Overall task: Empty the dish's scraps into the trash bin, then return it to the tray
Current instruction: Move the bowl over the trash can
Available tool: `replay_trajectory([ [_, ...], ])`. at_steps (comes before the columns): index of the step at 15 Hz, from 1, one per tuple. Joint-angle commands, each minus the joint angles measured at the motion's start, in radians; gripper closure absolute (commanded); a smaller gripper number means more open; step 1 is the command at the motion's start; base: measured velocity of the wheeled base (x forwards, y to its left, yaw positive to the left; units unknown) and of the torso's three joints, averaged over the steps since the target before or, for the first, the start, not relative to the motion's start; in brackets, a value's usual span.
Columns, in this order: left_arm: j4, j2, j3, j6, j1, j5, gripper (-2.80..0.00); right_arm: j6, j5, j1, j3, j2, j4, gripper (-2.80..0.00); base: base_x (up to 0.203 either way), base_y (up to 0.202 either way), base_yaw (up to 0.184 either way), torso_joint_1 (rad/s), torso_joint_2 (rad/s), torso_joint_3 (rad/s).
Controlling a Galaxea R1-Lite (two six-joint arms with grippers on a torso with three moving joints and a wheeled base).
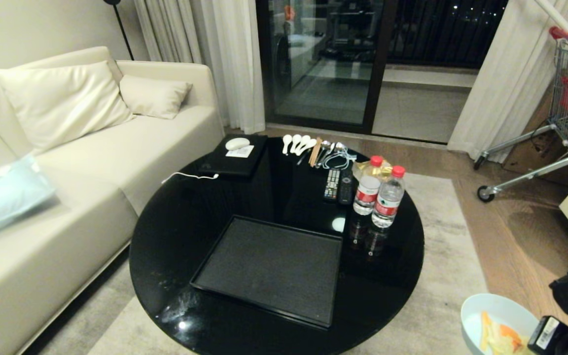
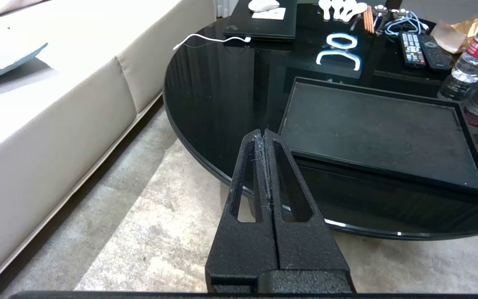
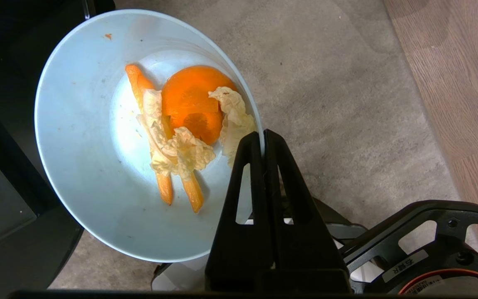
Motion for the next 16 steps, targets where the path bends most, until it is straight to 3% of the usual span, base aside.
replay_trajectory([
  [1, 0.0, 0.0, 0.0, 0.0, 0.0, 0.0, 0.0, 0.005, -0.002, 0.002, -0.002, 0.002, 0.001, 0.0, 0.0, 0.0, 0.0, 0.0, 0.0, 0.0],
  [16, 0.0, 0.0, 0.0, 0.0, 0.0, 0.0, 0.0, 0.006, -0.001, 0.002, 0.004, -0.002, 0.001, 0.0, 0.0, 0.0, 0.0, 0.0, 0.0, 0.0],
])
